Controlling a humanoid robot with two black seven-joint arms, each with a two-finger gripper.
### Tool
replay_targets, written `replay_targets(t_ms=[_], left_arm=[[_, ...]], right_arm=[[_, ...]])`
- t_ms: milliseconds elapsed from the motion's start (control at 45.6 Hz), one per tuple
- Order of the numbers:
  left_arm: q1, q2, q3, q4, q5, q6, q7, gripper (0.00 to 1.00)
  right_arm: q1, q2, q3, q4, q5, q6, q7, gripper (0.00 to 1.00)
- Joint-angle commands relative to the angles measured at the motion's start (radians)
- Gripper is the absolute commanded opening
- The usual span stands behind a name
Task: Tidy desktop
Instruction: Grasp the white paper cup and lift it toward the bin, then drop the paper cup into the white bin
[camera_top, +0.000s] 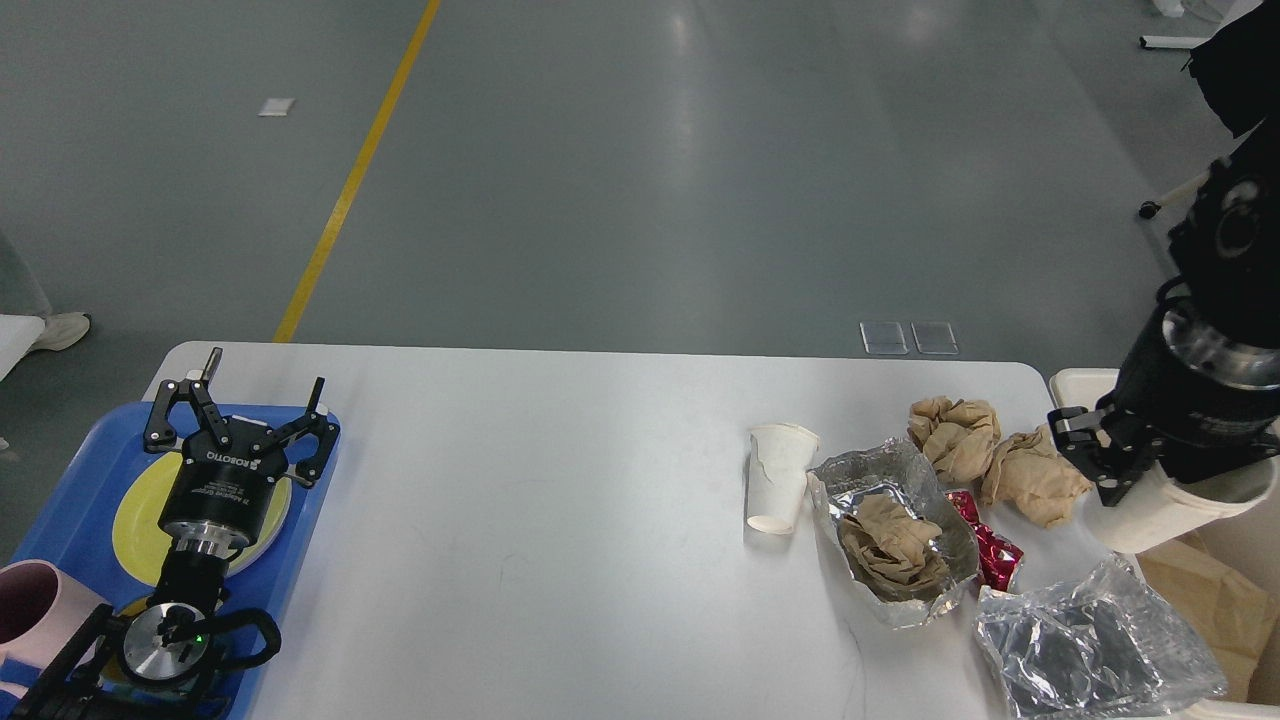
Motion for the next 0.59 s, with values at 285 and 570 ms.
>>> replay_targets(t_ms=[285,570], left_arm=[[0.0,0.0,0.0,0.001,-0.001,0.002,0.0,0.97],[0.0,0.0,0.0,0.0,-0.001,0.003,0.0,0.97]], right_arm=[[-0.221,-0.218,-0.044,-0.194,-0.014,-0.148,0.002,0.0],[-0.857,-0.347,0.141,-0.76,-0.019,-0.168,0.002,0.0]])
